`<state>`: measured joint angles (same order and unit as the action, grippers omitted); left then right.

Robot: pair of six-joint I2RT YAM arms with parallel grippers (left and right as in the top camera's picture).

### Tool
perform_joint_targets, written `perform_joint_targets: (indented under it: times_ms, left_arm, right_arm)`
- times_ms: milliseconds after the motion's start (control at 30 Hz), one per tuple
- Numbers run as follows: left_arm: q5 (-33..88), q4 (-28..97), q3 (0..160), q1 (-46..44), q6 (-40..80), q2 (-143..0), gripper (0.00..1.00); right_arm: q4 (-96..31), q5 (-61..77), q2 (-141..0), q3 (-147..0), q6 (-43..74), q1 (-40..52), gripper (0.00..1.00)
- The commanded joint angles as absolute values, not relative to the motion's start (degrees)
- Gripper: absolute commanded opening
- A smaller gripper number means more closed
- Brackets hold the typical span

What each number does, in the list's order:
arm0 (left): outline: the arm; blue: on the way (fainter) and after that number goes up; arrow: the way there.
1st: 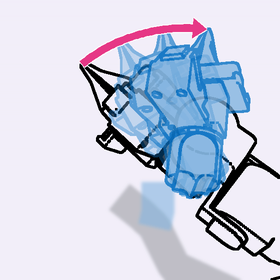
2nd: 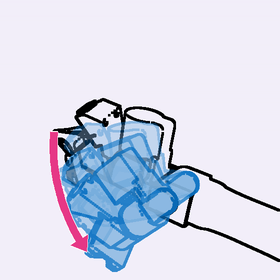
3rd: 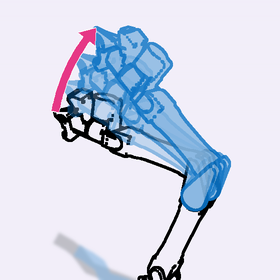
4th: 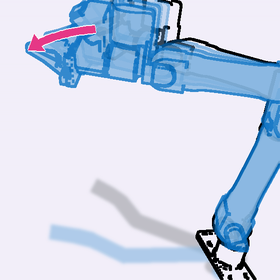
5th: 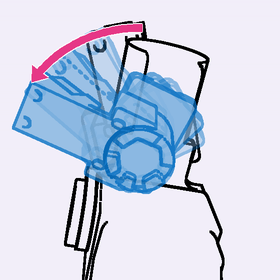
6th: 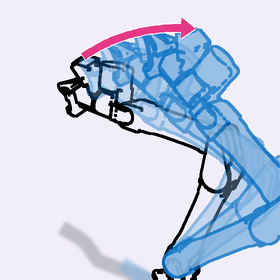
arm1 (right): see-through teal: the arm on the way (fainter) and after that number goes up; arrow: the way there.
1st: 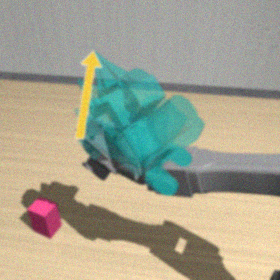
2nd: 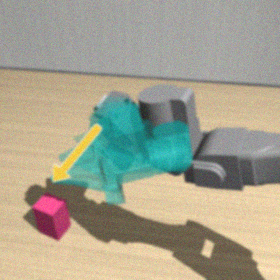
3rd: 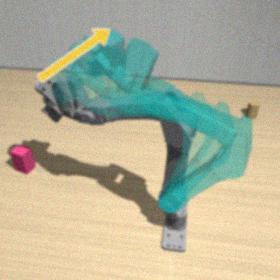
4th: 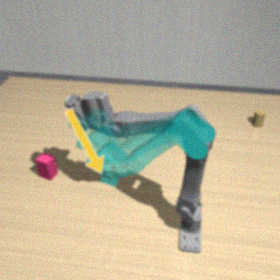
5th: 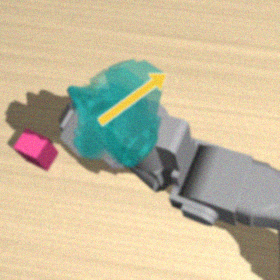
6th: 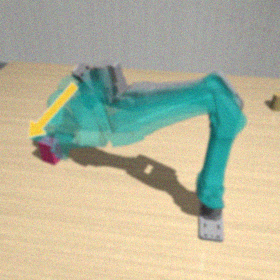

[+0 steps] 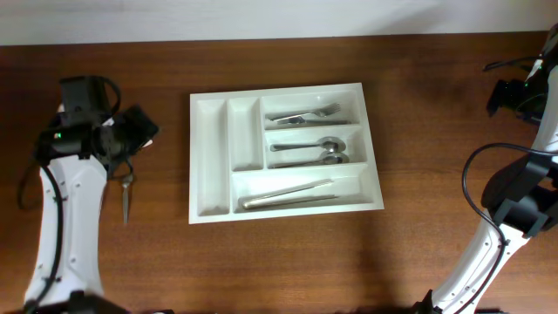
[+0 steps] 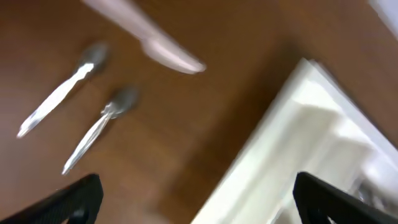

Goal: Pack container
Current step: 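Move the left gripper back over the two small metal spoons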

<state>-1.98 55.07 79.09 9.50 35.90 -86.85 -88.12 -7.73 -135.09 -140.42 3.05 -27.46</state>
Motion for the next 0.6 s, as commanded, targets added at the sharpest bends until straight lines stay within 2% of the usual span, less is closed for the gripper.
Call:
perform_joint_targets:
  times_ms: [0, 67, 133, 233, 367, 467, 567]
  left_arm:
    - [-9.02, 57.52, 79.66, 12.53, 57.21, -90.5, 1.0]
    - [-9.08, 57.43, 79.66, 13.76, 56.18, -91.9, 1.0]
    - [-11.22, 56.51, 79.66, 14.46, 48.71, -92.95, 1.0]
    - [-14.46, 55.79, 79.66, 14.52, 28.53, -94.04, 1.0]
    - [-12.14, 57.93, 79.66, 14.52, 5.28, -95.09, 0.99]
    - [-11.62, 60.4, 79.66, 14.55, -2.57, -95.85, 0.97]
    - [-11.51, 61.78, 79.64, 14.55, -4.21, -96.97, 0.98]
  right_arm:
    - [-87.99, -8.62, -135.41, -140.31, 3.46, -27.77, 0.99]
    - [-87.99, -8.62, -135.41, -140.31, 3.46, -27.77, 0.99]
    - [-87.99, -8.62, -135.41, -140.31, 3.46, -27.77, 0.99]
    - [-87.99, -8.62, -135.41, -140.31, 3.46, -27.77, 0.99]
    - [-87.99, -8.62, -135.41, -140.31, 3.46, -27.77, 0.99]
    - [-87.99, -8.62, -135.41, -140.31, 3.46, -27.77, 0.99]
    - [-87.99, -8.62, -135.41, -140.31, 3.46, -27.77, 0.99]
